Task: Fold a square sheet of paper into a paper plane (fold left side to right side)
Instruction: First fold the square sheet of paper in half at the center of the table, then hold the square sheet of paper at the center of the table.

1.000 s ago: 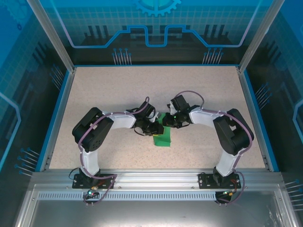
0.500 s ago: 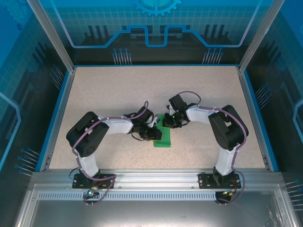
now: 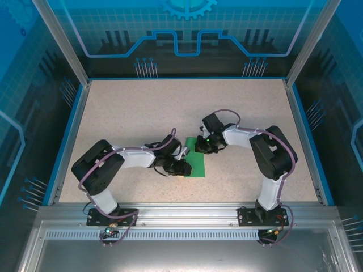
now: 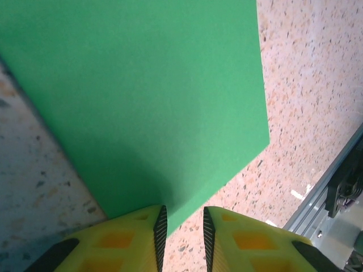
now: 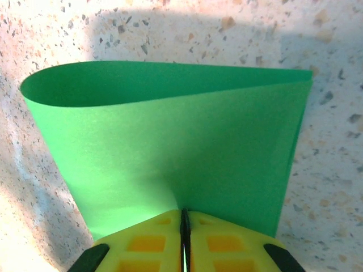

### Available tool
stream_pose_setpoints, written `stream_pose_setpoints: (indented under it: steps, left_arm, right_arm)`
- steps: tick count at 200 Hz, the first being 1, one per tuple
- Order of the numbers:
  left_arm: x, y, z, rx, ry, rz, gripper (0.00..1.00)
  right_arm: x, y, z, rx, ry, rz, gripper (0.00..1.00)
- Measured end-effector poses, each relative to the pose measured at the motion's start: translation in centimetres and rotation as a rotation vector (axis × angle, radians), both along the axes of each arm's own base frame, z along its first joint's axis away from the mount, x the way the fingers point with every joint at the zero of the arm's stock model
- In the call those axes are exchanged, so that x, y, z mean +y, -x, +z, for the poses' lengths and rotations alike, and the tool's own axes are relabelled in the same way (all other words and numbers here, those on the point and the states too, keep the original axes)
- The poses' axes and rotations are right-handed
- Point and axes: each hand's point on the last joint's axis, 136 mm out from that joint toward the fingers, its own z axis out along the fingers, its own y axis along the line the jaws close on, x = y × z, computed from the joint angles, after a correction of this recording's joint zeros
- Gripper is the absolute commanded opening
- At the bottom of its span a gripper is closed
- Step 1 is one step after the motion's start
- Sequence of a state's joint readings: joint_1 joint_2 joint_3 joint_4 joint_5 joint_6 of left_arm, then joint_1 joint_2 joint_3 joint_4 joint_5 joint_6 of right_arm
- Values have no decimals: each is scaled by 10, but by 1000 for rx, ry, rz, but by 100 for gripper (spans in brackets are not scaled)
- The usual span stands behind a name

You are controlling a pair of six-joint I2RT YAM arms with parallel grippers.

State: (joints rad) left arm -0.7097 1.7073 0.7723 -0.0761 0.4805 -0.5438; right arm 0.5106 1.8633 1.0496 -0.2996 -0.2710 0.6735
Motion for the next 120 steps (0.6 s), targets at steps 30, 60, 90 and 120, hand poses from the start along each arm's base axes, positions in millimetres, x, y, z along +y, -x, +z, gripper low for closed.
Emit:
stream_pose_setpoints:
  steps: [30,60,90,120]
  left_arm:
    - [3,13,1,25,4,-19,28]
    - [6,13,18,19,34,-11,28]
    - [5,-19,47,-37,97,42,28]
    - [-14,-53,57,-68,129,39,28]
  right_arm:
    - [0,0,0,1,-2,1,11]
    - [1,0,0,1,-3,2,11]
    - [1,0,0,1,-4,3,11]
    - [1,0,0,0,-6,6,11]
